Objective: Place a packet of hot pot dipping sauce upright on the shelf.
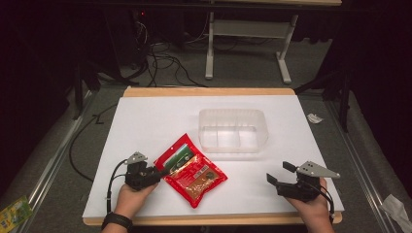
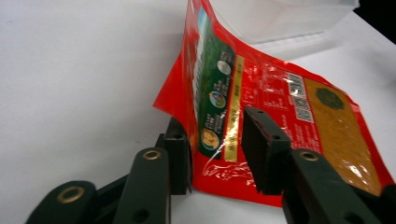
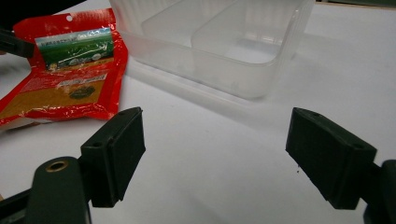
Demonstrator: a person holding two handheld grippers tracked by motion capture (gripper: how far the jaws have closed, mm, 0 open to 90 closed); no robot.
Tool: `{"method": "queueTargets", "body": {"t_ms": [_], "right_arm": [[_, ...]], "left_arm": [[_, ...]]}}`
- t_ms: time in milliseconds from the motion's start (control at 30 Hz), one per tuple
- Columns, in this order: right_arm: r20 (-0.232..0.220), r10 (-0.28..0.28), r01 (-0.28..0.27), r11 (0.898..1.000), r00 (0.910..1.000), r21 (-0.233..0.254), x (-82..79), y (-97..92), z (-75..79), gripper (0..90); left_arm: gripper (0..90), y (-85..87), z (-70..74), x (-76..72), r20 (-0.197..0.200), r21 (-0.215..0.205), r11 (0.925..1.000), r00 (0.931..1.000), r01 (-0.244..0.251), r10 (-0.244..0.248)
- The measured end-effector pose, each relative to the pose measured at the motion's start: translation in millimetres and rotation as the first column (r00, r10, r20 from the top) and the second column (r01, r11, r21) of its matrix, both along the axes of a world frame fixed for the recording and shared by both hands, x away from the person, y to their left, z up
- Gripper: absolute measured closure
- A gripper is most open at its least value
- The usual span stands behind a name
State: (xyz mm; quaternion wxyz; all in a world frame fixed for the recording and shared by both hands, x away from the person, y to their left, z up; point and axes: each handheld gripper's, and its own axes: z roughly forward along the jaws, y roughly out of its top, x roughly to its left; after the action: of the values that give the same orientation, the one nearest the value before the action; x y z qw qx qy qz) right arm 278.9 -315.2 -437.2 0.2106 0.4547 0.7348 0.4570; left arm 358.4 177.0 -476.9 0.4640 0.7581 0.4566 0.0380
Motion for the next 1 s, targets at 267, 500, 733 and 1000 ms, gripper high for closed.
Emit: {"method": "queueTargets", "body": {"t_ms": [267, 500, 733, 1000], "right_arm": [[-0.005, 0.002, -0.002, 1.000, 1.0000, 0.002, 0.3, 0.8, -0.6, 20.3], [-0.004, -0.004, 0.004, 1.000, 1.0000, 0.013, -1.0, -0.1, 0.6, 20.6], [0.002, -0.004, 0.004, 1.000, 1.0000, 0.018, -0.9, -1.6, 1.1, 20.7], [0.009, -0.005, 0.004, 0.999, 0.9999, 0.031, -1.9, -1.2, 2.3, 20.6]], "left_arm": [[81.4, -3.2, -5.7, 3.8, -0.013, 0.016, 0.9969, 0.9969, -0.077, 0.077], [89.3, -8.1, 11.6, -8.0, 0.105, 0.028, 0.9975, 0.9925, -0.065, 0.062], [89.4, -9.9, 34.6, -26.0, 0.208, -0.002, 0.9990, 0.9771, -0.046, 0.045], [89.5, -17.3, 52.7, -50.6, 0.320, -0.008, 0.9999, 0.9475, -0.011, 0.013]]}}
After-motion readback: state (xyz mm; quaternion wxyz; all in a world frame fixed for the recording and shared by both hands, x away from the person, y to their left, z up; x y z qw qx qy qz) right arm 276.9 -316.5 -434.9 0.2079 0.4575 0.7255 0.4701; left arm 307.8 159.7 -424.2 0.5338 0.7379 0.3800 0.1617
